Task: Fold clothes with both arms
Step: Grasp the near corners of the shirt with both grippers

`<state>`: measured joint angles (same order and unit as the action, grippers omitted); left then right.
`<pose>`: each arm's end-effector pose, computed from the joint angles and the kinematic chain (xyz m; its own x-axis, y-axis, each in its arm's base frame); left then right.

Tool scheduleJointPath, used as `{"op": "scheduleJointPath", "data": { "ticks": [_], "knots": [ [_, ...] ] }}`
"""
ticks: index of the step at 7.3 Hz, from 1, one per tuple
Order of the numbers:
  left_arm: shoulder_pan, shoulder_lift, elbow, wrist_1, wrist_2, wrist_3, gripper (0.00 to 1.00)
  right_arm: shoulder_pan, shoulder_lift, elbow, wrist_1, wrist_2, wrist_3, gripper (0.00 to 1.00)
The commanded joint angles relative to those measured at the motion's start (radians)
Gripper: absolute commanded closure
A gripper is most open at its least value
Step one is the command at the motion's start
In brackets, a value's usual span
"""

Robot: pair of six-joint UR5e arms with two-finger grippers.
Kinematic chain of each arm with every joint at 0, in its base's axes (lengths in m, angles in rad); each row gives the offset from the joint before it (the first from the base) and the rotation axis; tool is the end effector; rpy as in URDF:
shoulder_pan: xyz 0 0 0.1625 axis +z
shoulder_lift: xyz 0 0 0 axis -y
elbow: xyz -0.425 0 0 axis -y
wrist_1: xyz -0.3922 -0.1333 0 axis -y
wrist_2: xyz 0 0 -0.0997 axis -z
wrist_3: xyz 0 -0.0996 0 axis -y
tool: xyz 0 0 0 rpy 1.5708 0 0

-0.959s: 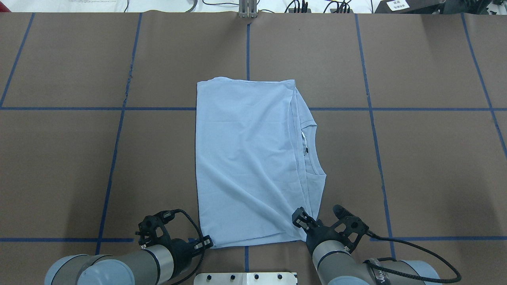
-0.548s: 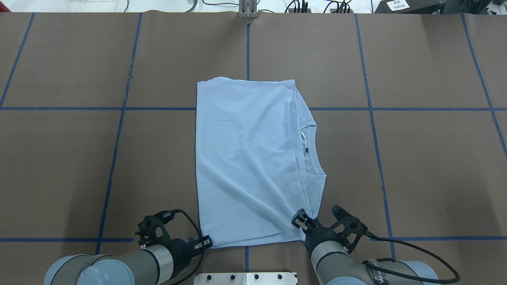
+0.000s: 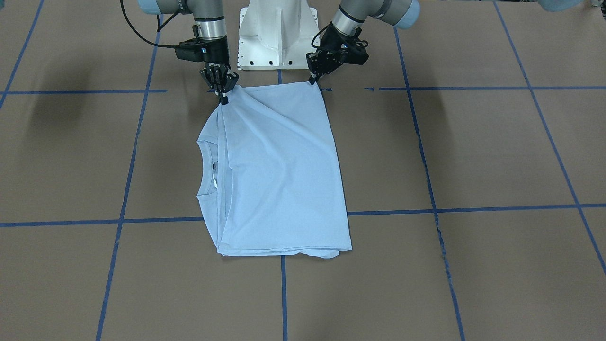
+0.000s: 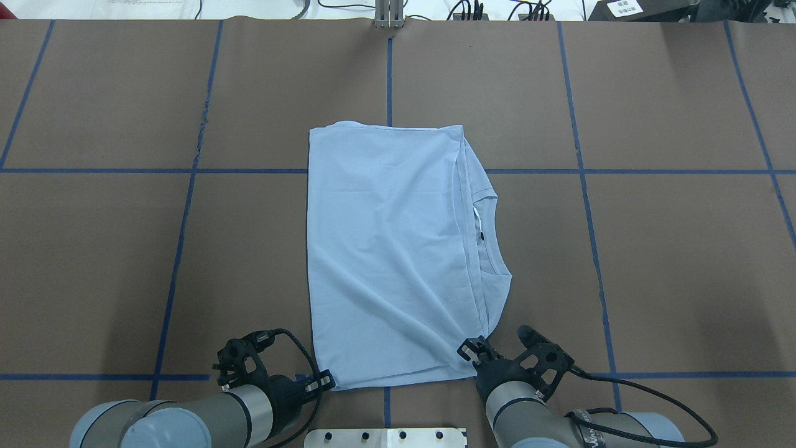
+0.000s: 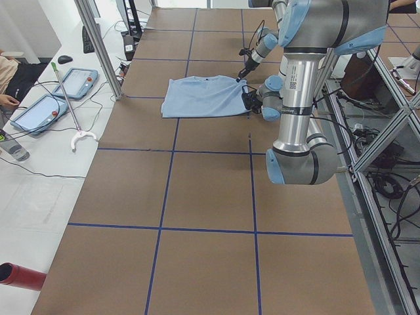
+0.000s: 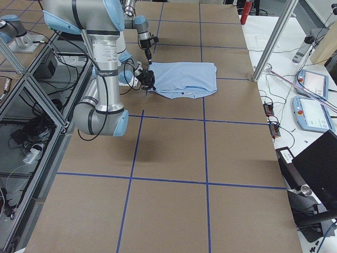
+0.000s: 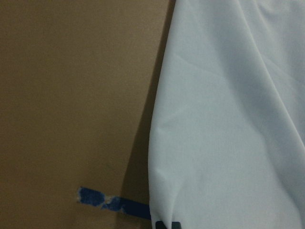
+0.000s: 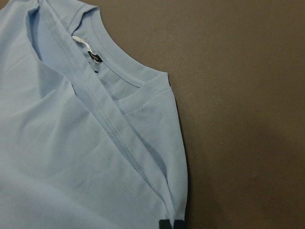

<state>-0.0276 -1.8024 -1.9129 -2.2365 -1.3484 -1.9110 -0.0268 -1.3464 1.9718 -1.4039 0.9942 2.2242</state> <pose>0.5468 -0.1704 0.3006 0.2280 -0.3319 -0.9153 0.3304 0.9107 -0.2479 -0.5468 -0.1730 0.3349 0.3352 0.5008 0.7980 -0.7170 0.6851 -0.1288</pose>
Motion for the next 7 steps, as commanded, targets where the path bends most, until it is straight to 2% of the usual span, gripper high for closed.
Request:
{"op": "scheduleJointPath", "data": {
  "ticks": [1,2,3,4,6,7],
  "knots": [
    [-0.005,0.000,-0.026,0.002,-0.005,0.007,1.00,0.007,0.000,0.040,-0.013,-0.002,-0.003,1.00],
    [-0.018,0.040,-0.111,0.017,-0.011,0.073,1.00,0.011,-0.014,0.108,-0.015,0.003,-0.008,1.00],
    [-0.017,0.122,-0.268,0.096,-0.012,0.095,1.00,0.013,-0.017,0.169,-0.059,0.004,-0.008,1.00],
    [-0.015,0.149,-0.381,0.197,-0.014,0.090,1.00,0.011,-0.016,0.246,-0.142,0.010,-0.006,1.00],
    [-0.018,0.149,-0.524,0.299,-0.072,0.086,1.00,0.001,-0.017,0.371,-0.237,0.035,-0.003,1.00],
    [-0.015,0.132,-0.617,0.422,-0.099,0.086,1.00,-0.014,-0.016,0.465,-0.336,0.046,-0.001,1.00]
  ]
}}
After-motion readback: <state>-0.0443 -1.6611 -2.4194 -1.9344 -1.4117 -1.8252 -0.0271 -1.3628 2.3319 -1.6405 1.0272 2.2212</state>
